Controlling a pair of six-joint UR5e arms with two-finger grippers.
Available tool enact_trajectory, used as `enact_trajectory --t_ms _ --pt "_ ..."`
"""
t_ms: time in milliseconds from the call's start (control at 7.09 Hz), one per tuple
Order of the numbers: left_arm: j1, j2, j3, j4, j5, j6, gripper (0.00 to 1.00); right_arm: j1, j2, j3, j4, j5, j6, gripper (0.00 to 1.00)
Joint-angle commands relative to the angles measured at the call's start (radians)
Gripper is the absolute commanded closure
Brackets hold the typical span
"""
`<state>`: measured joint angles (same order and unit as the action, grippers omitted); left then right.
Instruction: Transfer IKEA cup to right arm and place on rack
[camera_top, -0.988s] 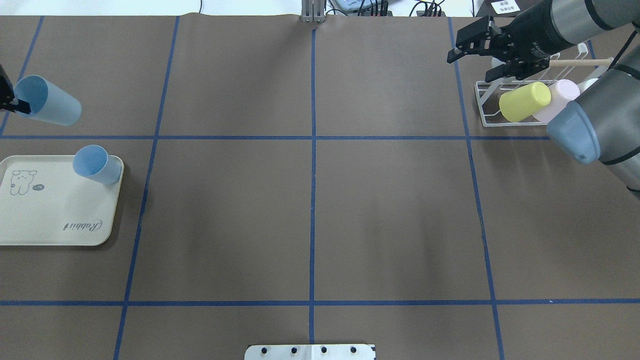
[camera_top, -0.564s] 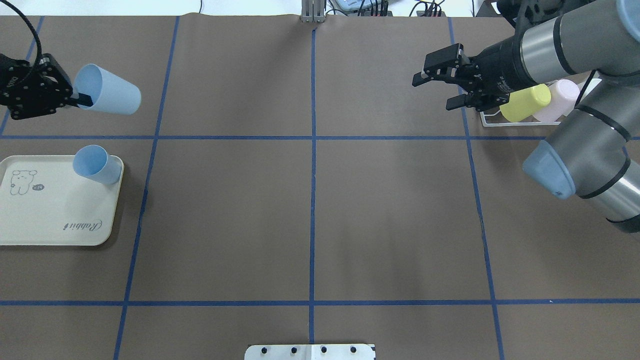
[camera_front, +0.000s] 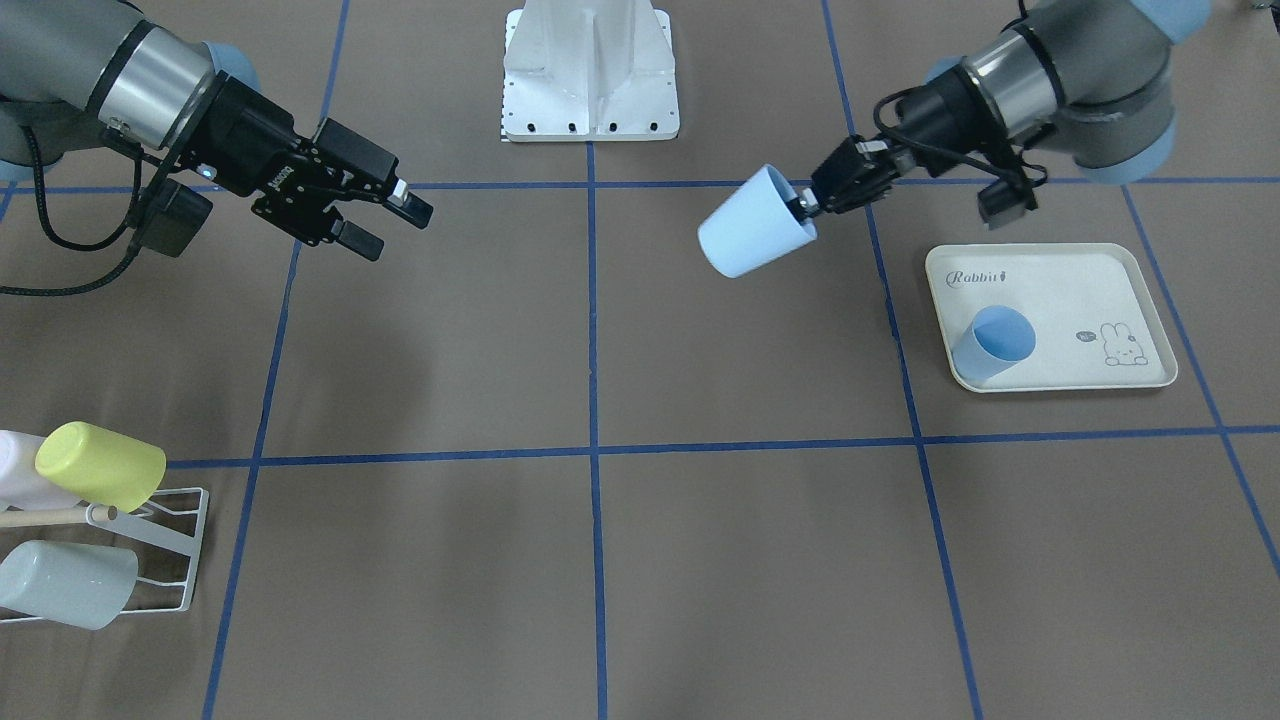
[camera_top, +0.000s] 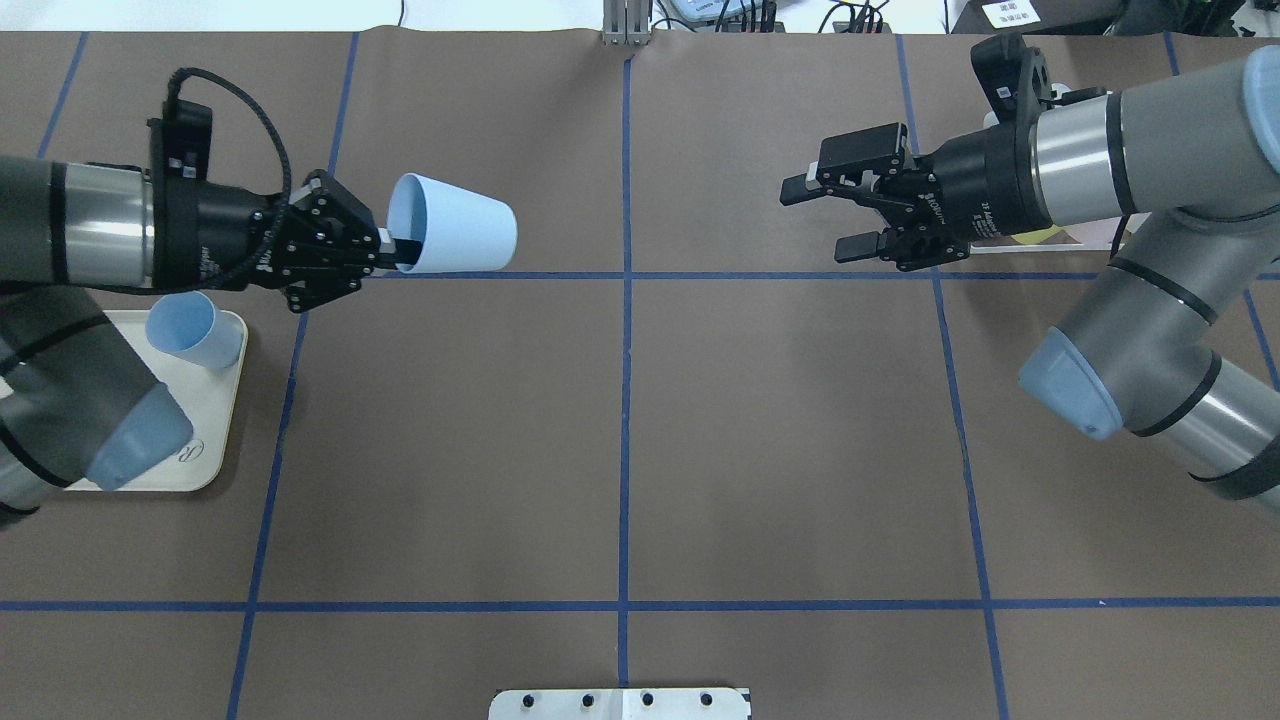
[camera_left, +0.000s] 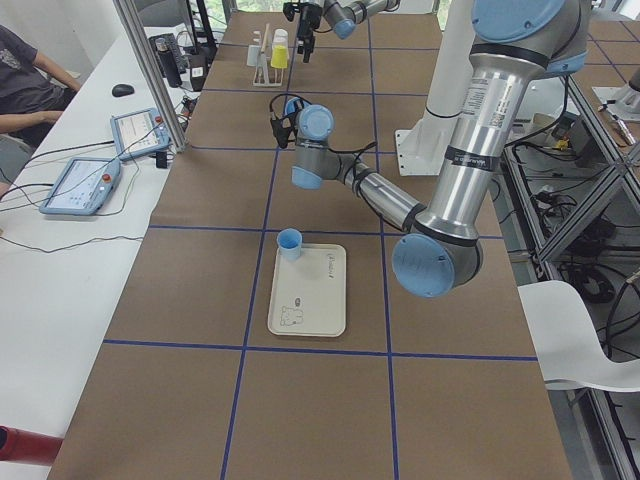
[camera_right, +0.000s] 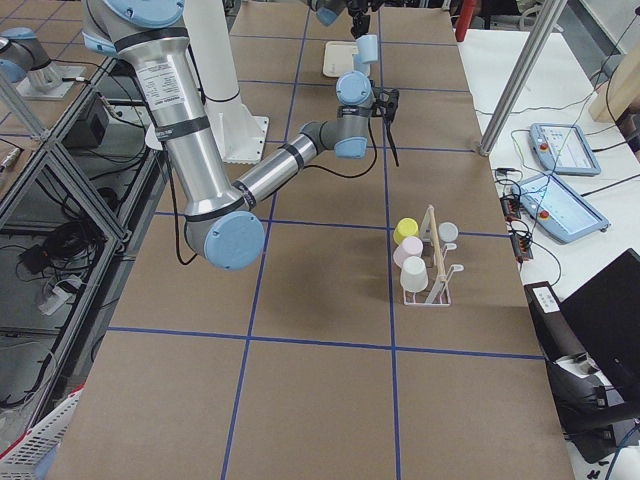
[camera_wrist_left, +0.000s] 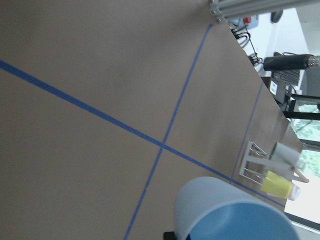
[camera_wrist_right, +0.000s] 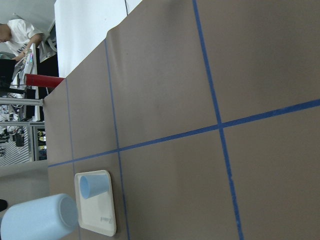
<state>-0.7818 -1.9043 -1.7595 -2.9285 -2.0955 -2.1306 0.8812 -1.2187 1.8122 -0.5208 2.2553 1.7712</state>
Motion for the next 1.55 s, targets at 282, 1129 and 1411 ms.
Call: enact_trajectory --t_ms 282,1129,1411 --pt "0.208 -0.171 0.249 -0.566 0.302 -0.294 1.0 -0.011 -0.005 -0.025 0.298 -0.002 0.169 0.02" --pt "0.285 -0.226 0.284 -0.646 0.416 -0.367 1.0 -0.12 0.033 -0.063 0.599 -0.194 0.301 0.05" --pt "0.327 -0.233 0.285 -0.688 0.486 -0.42 1.0 -0.139 0.045 -0.063 0.62 -0.212 0.312 0.05"
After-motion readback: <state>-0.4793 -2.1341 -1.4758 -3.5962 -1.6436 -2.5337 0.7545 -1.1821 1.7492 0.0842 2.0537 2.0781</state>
